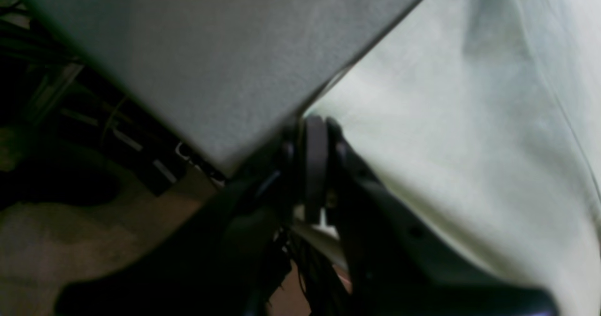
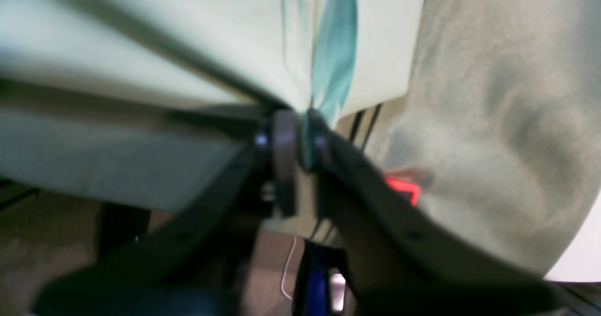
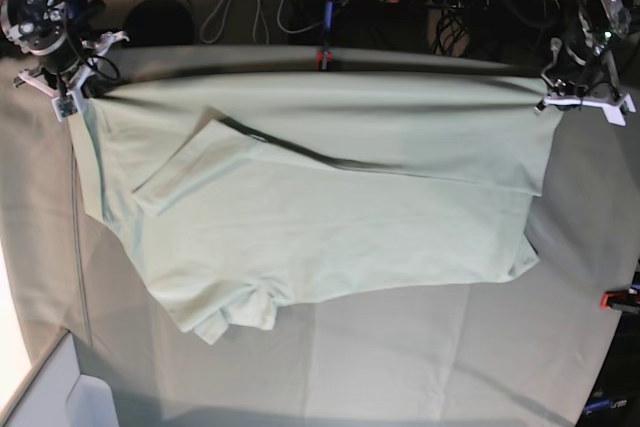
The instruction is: Layout the t-shirt on the table in an organized manner, then fold the t-shirt properly
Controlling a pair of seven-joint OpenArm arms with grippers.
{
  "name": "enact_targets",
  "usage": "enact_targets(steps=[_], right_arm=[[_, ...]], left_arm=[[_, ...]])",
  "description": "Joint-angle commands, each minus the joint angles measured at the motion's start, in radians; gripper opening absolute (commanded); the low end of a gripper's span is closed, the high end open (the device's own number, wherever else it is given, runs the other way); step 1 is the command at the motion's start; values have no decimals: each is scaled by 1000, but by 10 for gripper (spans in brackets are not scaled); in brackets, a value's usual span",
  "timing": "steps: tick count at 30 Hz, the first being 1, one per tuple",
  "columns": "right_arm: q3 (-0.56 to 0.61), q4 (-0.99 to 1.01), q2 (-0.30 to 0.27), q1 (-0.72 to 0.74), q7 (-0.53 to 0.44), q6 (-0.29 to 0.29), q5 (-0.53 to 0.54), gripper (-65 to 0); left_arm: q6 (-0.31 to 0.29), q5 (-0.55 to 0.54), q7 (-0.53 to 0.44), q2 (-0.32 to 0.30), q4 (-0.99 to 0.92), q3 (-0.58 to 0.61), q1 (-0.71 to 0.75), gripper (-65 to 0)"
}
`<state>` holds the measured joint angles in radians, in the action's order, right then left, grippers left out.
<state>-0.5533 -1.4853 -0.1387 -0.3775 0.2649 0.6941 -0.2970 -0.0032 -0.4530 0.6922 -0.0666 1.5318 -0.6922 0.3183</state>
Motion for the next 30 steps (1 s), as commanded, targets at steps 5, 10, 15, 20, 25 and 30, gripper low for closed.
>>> enact_targets(steps=[5,10,15,20,25,30], right_arm=[[-4,-41,-29,-30,-17,4,3,-382],[-38,-136,-25,-33,-9,4,5,-369],[-77,-200,6,-25,-14,4,6,-370],[-70,-203,46,-18,-16,4,6,-370],[-23,-208,98,-11,-16,4,6,-370],[42,-197,127,-10,-9,4,6,-370]], left_arm=[[6,4,-22,-14,20,-10,3,-650],[6,4,-21,-14,22,-8,18,-650],[6,1,-21,-43,22,-8,20,-650],[6,3,-21,-45,22,-10,22,-650],[6,3,-21,-43,16,-10,22,-650],[6,3,-21,-43,16,-10,20,-650]])
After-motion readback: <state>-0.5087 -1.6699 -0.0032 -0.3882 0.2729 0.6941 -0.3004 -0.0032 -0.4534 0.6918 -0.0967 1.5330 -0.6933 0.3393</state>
